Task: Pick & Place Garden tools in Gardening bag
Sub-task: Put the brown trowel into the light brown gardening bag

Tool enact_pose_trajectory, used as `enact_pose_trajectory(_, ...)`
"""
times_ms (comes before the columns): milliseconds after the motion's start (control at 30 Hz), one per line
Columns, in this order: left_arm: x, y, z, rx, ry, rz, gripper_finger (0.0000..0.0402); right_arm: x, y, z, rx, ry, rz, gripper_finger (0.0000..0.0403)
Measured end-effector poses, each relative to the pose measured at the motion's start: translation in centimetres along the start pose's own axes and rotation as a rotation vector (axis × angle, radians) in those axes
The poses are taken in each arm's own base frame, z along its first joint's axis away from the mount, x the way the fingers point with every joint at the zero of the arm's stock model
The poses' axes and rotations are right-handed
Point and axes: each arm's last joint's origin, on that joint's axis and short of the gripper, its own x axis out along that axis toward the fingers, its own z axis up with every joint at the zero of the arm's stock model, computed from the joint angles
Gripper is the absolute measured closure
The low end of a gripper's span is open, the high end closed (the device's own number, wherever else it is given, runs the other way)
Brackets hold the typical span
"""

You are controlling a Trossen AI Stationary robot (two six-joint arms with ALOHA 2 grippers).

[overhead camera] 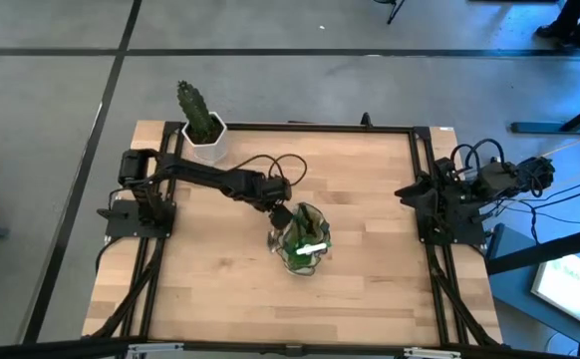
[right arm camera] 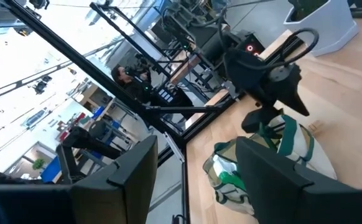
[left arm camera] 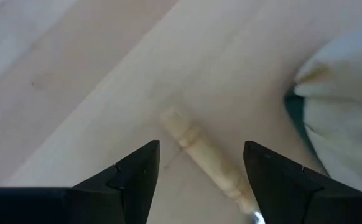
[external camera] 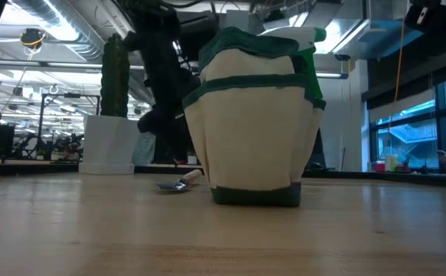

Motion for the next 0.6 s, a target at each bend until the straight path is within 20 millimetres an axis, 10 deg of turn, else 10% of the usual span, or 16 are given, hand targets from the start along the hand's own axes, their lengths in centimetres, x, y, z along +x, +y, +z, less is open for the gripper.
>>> enact_pose_trajectory(600,2.0,-0.5,-0.8,0.004,0.053,0.008,0.0174,0.1,0.0,0.0,-0.004,0.003,-0.002,0.0182)
